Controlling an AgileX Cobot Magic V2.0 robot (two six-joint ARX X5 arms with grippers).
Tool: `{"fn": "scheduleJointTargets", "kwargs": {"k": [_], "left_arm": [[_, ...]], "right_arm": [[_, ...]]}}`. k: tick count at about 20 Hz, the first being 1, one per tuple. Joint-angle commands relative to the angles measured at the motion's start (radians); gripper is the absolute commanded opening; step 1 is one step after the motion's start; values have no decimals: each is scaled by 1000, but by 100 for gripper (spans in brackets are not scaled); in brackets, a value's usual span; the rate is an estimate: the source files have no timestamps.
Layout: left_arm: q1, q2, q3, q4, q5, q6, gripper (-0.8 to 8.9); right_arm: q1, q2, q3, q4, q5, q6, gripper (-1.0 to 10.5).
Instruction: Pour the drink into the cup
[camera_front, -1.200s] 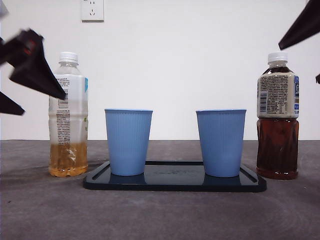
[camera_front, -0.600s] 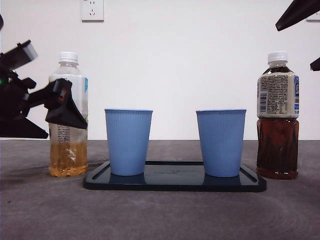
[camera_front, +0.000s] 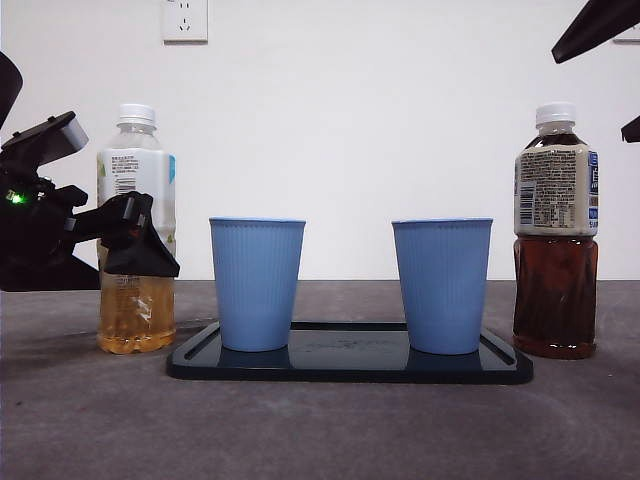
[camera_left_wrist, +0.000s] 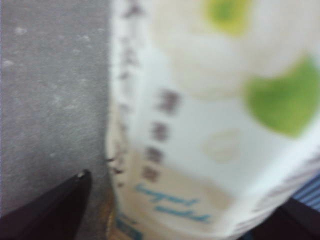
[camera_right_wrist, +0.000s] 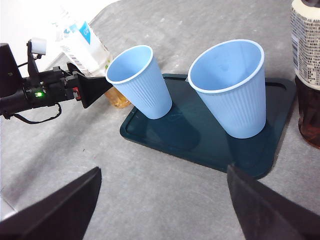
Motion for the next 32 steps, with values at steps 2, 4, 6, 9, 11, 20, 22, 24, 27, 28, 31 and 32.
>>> {"fn": "scheduleJointTargets", "kwargs": {"k": [2, 4, 6, 9, 11, 20, 22, 24, 27, 28, 31, 32], "left_arm": [[-3, 16, 2, 11, -5, 8, 297], [-3, 12, 2, 16, -5, 8, 268], [-3, -6, 2, 15, -5, 8, 254], [-3, -60, 2, -15, -5, 21, 235], [-3, -113, 3, -61, -5, 55, 214], [-5, -373, 215, -739, -231, 451, 209], [-14, -386, 300, -871, -295, 533, 209], [-28, -388, 379, -978, -356, 620, 208], [-68, -388, 472, -1093, -457, 754, 207], [-82, -388, 498, -1120, -495, 794, 207], [-135, -388, 546, -1170, -632, 953, 206], [-153, -388, 550, -1175, -676, 997, 204]], "right_arm": [[6, 1, 15, 5, 3, -9, 400], [6, 1, 15, 5, 3, -18, 400], [6, 1, 15, 5, 3, -26, 400], [6, 1, 15, 5, 2, -31, 400], [6, 1, 15, 5, 2, -31, 400], [6, 1, 15, 5, 2, -66, 400], [6, 1, 15, 5, 2, -80, 400], [6, 1, 15, 5, 2, -89, 400], [6, 1, 15, 6, 3, -114, 400], [6, 1, 15, 5, 2, -122, 400], [6, 1, 15, 5, 2, -132, 400], [6, 1, 15, 5, 2, -134, 400]]}}
